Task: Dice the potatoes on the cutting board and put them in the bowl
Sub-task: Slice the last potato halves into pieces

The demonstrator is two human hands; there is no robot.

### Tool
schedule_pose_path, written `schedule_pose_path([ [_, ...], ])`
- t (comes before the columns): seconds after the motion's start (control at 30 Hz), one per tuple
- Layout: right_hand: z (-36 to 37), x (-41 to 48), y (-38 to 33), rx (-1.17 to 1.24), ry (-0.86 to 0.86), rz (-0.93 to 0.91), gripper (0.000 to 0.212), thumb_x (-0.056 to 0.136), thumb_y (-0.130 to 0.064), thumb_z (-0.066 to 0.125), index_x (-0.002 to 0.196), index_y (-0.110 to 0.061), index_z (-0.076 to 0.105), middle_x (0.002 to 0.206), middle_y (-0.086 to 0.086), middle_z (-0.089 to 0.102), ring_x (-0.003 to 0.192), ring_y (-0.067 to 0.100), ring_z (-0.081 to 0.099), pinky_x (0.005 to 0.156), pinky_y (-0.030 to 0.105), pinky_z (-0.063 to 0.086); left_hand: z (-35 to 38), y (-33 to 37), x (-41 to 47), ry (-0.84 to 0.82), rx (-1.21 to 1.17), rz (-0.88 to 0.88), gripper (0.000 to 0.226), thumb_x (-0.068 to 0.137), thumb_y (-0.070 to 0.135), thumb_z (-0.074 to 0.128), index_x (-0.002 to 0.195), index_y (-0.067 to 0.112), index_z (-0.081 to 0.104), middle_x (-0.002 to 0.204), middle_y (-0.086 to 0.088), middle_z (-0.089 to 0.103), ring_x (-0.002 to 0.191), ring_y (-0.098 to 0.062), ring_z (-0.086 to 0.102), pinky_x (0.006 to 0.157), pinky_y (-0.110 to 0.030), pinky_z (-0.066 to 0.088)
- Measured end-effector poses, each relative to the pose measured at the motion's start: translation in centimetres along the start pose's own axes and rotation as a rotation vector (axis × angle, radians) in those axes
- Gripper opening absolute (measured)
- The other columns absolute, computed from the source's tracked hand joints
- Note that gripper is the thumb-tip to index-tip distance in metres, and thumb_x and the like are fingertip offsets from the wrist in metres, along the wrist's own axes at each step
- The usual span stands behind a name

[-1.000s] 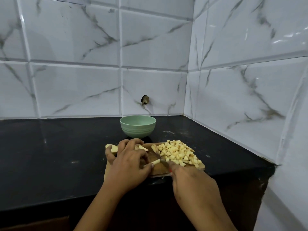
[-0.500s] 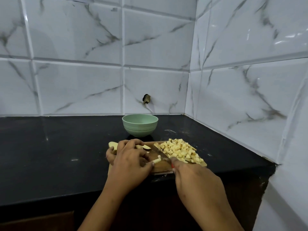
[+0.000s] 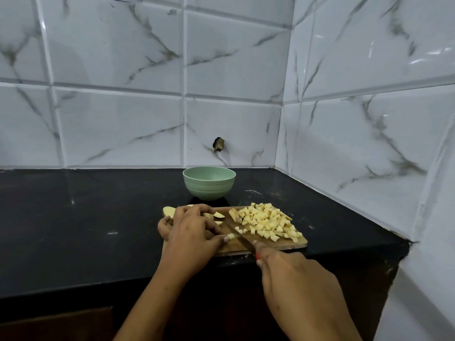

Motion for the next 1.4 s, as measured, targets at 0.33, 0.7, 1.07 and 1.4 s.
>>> schedule_pose_path([
  [0.33, -0.4, 0.9, -0.4, -0.034, 0.076, -0.023, 0.05, 0.102, -0.021, 0.037, 0.148, -0.037, 0.023, 0.092, -0.007, 0.053, 0.075, 0.011, 0.046, 0.051, 0.022, 0.034, 0.3, -0.1, 0.4, -0.001, -0.024, -0.05, 0.012, 0.077, 0.049, 0.069, 0.078, 0.037, 0.071, 0.125, 0.028, 0.043, 0.121, -0.005, 0.024, 0.111, -0.043, 0.017],
  [0.7, -0.1, 0.5, -0.7, -0.075, -0.047, -0.022, 0.053, 0.102, -0.021, 0.041, 0.149, -0.033, 0.02, 0.114, -0.001, 0.061, 0.094, 0.015, 0.062, 0.06, 0.027, 0.042, 0.1, 0.5, 0.4, 0.025, 0.003, -0.1, 0.005, 0.076, 0.047, 0.072, 0.077, 0.042, 0.072, 0.125, 0.028, 0.04, 0.121, -0.004, 0.022, 0.096, -0.032, 0.013],
  [1.07, -0.5, 0.5, 1.1, -0.02, 0.022, 0.112, 0.056, 0.103, -0.023, 0.034, 0.15, -0.039, 0.011, 0.108, -0.006, 0.059, 0.088, 0.012, 0.057, 0.063, 0.025, 0.042, -0.2, 1.2, 0.2, 0.09, 0.086, -0.135, 0.011, 0.081, 0.049, 0.066, 0.086, 0.04, 0.071, 0.13, 0.023, 0.039, 0.123, -0.008, 0.022, 0.103, -0.041, 0.015],
  [1.4, -1.3, -0.3, 0.3, 0.116, -0.222, 0.085, 0.039, 0.104, -0.038, 0.027, 0.143, -0.046, 0.026, 0.131, -0.002, 0.052, 0.116, 0.015, 0.054, 0.091, 0.027, 0.044, 0.2, 0.6, 0.1, 0.09, 0.23, -0.138, 0.045, 0.093, 0.02, 0.042, 0.13, 0.045, 0.046, 0.15, 0.01, 0.014, 0.135, -0.017, 0.01, 0.105, -0.047, 0.016],
])
Point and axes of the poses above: each hand's wrist, its own x-axis towards the middle knuckle, its own z-axis out of the palm, y = z × x, the point moved 7 cm from there along x, towards the middle knuckle
